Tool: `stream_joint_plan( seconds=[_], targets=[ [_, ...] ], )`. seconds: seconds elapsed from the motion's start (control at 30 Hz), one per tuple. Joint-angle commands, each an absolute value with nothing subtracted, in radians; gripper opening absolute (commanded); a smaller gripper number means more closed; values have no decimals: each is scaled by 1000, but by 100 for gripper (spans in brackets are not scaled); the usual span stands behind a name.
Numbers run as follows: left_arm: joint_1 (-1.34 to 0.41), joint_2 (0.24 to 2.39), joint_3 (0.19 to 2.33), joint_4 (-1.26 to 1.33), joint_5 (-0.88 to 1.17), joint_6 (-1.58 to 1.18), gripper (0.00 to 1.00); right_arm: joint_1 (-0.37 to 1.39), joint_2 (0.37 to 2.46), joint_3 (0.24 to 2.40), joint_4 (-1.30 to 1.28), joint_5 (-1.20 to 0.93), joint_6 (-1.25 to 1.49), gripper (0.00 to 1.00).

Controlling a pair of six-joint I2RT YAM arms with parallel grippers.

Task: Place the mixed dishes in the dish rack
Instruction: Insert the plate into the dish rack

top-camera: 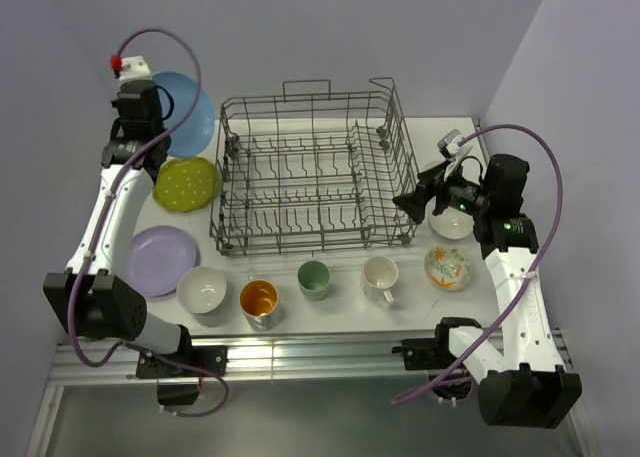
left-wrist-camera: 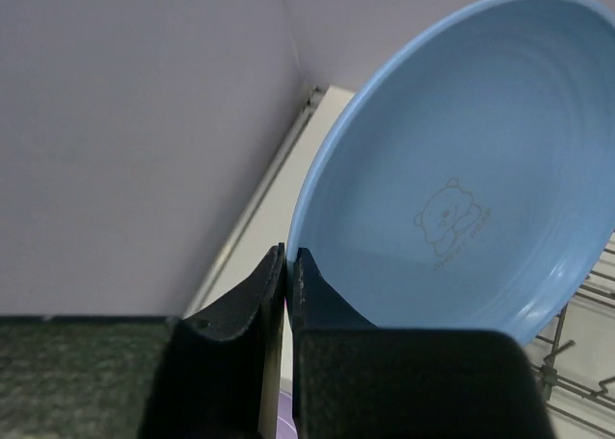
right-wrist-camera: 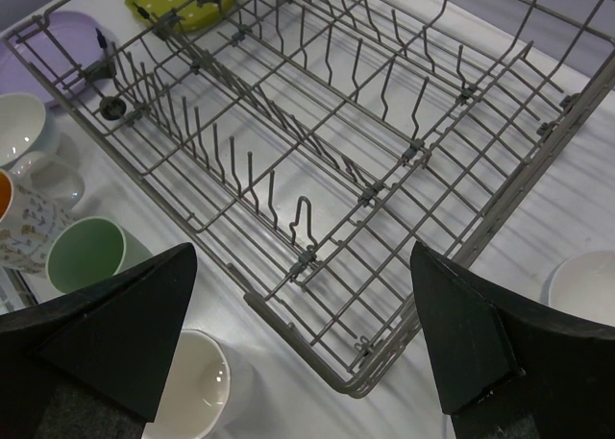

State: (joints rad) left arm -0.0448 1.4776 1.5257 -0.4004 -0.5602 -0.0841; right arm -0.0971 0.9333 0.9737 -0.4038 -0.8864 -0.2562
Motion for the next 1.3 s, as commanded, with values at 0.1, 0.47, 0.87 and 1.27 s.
stream_joint_plan(
  seconds=[0.1, 0.47, 0.87, 1.27],
  targets=[
    [-244, 1401, 1528, -189, -837, 248, 0, -98, 911, 966, -359, -917, -247, 100],
    [-521, 1390, 1419, -44, -1137, 589, 0, -100, 911, 963, -359, -922, -247, 100],
    [-670, 1391, 1482, -357, -1212, 427, 0, -101, 931, 963, -364, -930, -244, 100],
    [-744, 1451, 1580, -752, -1198, 88, 0, -109, 953, 969, -368, -916, -247, 100]
  ],
)
